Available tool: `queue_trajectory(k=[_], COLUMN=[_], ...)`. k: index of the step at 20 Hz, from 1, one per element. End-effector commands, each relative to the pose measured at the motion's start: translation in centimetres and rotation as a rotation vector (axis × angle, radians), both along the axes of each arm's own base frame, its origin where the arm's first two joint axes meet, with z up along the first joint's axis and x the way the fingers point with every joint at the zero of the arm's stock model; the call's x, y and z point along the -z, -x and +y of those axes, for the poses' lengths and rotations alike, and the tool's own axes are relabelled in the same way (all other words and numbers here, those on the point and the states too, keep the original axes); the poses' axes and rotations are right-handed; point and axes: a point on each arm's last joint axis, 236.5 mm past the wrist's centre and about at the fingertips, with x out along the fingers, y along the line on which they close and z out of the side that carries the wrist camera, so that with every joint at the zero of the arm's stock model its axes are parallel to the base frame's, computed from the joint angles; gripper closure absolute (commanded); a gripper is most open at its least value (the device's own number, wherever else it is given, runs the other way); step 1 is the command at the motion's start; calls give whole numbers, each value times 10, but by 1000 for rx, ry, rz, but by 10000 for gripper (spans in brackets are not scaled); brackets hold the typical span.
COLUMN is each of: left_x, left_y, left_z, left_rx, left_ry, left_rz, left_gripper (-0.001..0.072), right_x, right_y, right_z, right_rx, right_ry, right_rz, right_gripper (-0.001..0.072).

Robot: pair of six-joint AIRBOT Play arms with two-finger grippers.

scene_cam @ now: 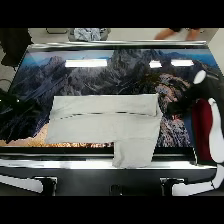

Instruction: Fold the shirts.

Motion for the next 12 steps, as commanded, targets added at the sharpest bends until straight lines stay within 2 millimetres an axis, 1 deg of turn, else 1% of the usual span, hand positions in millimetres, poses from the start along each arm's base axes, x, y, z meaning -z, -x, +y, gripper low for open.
queue_trajectory(k=[1, 3, 4, 6, 7, 9, 11, 12], left_x=[16, 42, 53, 65, 68, 73, 78, 78], left_y=[69, 102, 112, 125, 130, 136, 128, 123], left_z=[-2, -15, -22, -30, -34, -40, -45, -46], left_rx=[-25, -62, -68, -64, -57, -59, -97, -109], left_ry=[-27, -47, -51, -42, -30, -13, 4, 7], left_rz=[144, 146, 135, 139, 150, 164, 130, 110], left_gripper=[255, 256, 256, 256, 257, 258, 261, 337], right_x=[15, 35, 41, 44, 42, 39, 38, 38], right_y=[52, 77, 88, 101, 101, 100, 101, 102], right_z=[-5, 13, 20, 23, 23, 22, 23, 23], right_rx=[44, 53, 44, 23, 13, 11, 9, 2], right_ry=[-16, -59, -78, -84, -83, -79, -80, -83], right_rz=[31, 18, 21, 29, 21, 4, 6, 11], right_gripper=[197, 198, 198, 198, 198, 198, 198, 198])
